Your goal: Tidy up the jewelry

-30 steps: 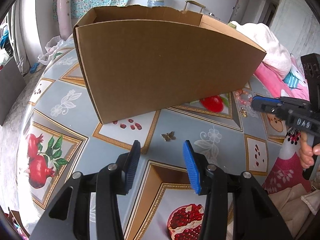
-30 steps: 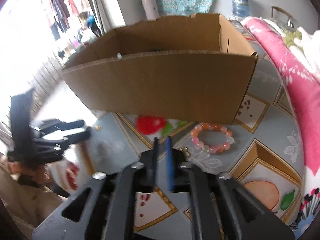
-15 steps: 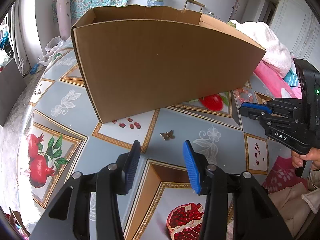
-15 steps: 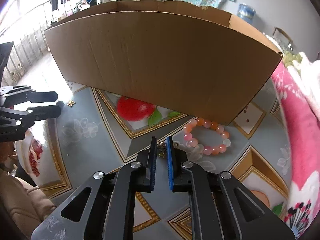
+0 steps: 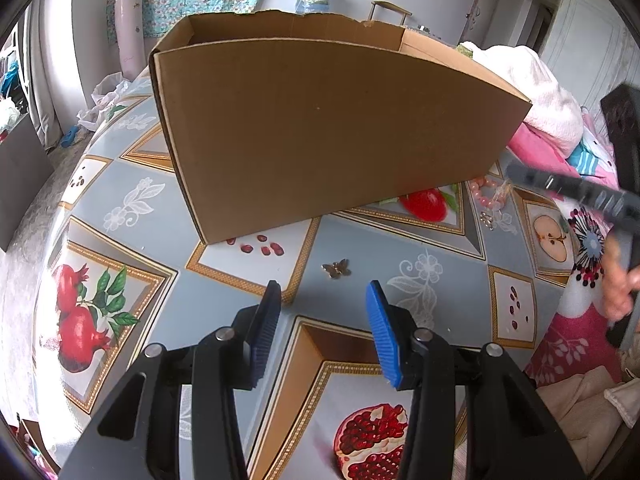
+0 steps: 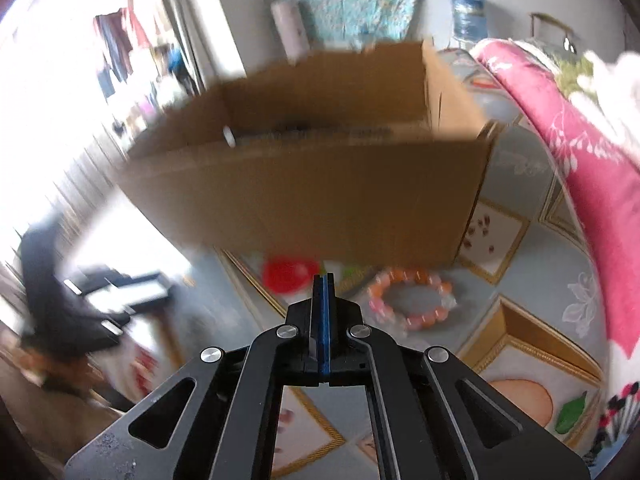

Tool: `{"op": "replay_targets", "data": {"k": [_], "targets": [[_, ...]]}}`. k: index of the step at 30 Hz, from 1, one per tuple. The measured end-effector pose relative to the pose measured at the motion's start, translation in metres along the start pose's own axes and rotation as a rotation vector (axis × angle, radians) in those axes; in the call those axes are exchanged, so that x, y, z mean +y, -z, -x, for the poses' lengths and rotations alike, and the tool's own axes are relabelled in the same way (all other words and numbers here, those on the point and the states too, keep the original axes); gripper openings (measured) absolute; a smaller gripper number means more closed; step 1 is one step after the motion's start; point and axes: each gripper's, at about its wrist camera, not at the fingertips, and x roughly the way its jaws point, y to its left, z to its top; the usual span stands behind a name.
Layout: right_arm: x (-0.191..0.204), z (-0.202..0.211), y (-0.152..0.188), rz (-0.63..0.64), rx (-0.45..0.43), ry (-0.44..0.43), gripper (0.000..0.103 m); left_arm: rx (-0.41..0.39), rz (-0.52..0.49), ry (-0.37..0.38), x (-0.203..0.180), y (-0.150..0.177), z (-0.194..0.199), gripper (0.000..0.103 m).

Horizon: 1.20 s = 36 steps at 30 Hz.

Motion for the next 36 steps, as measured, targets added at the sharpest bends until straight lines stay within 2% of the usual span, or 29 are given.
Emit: {"op": "replay_targets", "data": {"k": [4, 5, 13, 15, 19, 26, 31, 36], "targets": [[0.001, 0.006, -0.011, -0.064, -0.046, -0.147, 0.0, -0.005, 0.003, 0.008, 0.0, 0.0, 0.001, 0.043], [0.002, 0.001, -0.012, -0.065, -0.041, -0.157, 0.0, -0.009, 0.002, 0.01, 0.0, 0.0, 0.001, 0.043], [0.012, -0.041, 0.019, -0.049, 0.115, -0.137, 0.0, -0.035, -0.021, 0.043, -0.007, -0.007, -0.003, 0.043], [0.014, -0.043, 0.023, -0.052, 0.127, -0.139, 0.0, -0.034, -0.025, 0.037, -0.008, -0.009, -0.005, 0.043], [0.021, -0.045, 0.023, -0.028, 0.132, -0.135, 0.0, -0.021, -0.019, 0.016, -0.009, -0.013, -0.01, 0.041], [0.013, -0.052, 0.02, -0.022, 0.138, -0.118, 0.0, 0.012, -0.015, -0.058, -0.013, -0.018, -0.019, 0.026], [0.012, -0.05, 0.02, -0.023, 0.133, -0.12, 0.0, 0.023, -0.041, -0.077, -0.021, -0.021, -0.023, 0.026], [0.009, -0.051, 0.02, -0.025, 0.127, -0.127, 0.0, 0.028, -0.079, -0.098, -0.029, -0.021, -0.025, 0.011]]}}
